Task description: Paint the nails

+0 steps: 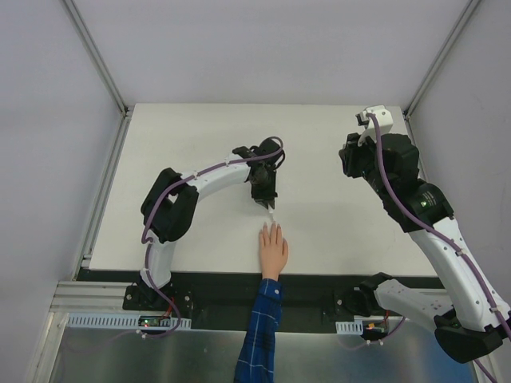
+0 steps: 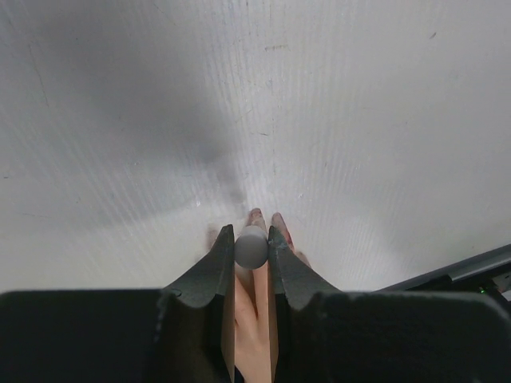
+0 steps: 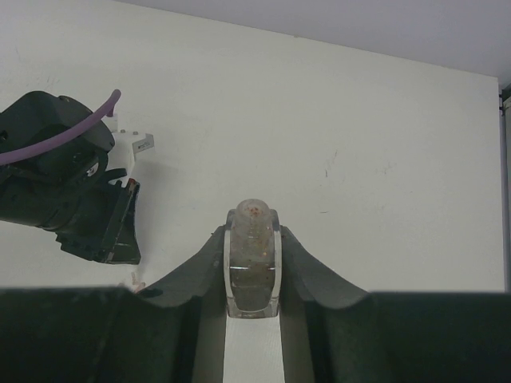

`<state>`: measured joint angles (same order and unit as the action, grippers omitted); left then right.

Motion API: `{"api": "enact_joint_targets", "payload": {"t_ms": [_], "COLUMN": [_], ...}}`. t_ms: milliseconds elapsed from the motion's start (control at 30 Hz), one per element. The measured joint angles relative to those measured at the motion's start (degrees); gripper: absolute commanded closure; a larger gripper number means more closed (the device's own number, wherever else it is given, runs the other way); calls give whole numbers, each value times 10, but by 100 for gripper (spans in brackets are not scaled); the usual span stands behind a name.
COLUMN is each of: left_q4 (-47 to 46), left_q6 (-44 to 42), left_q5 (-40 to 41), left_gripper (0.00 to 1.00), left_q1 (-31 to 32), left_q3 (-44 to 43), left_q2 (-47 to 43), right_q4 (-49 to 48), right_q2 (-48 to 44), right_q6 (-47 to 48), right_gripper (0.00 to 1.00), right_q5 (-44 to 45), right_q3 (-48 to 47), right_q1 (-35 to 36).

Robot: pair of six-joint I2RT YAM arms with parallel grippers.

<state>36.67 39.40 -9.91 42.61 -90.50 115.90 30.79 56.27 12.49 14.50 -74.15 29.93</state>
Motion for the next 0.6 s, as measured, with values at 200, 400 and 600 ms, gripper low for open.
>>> {"api": "enact_joint_targets", "payload": {"t_ms": [200, 400, 600], "left_q4": [1, 2, 2], "left_q6": [0, 0, 1], "left_q5": [-4, -16, -19], "left_gripper": [100, 100, 100], "left_q1": [9, 10, 10], "left_q3": [-1, -1, -1], "left_q2": [0, 0, 0], "right_q4": [0, 0, 0], "right_q2": [-1, -2, -2], "right_q6": [0, 0, -1], "right_gripper": [100, 100, 100], "right_q5": [0, -2, -2], "right_q3": [4, 9, 9], "right_q1": [0, 0, 0]}}
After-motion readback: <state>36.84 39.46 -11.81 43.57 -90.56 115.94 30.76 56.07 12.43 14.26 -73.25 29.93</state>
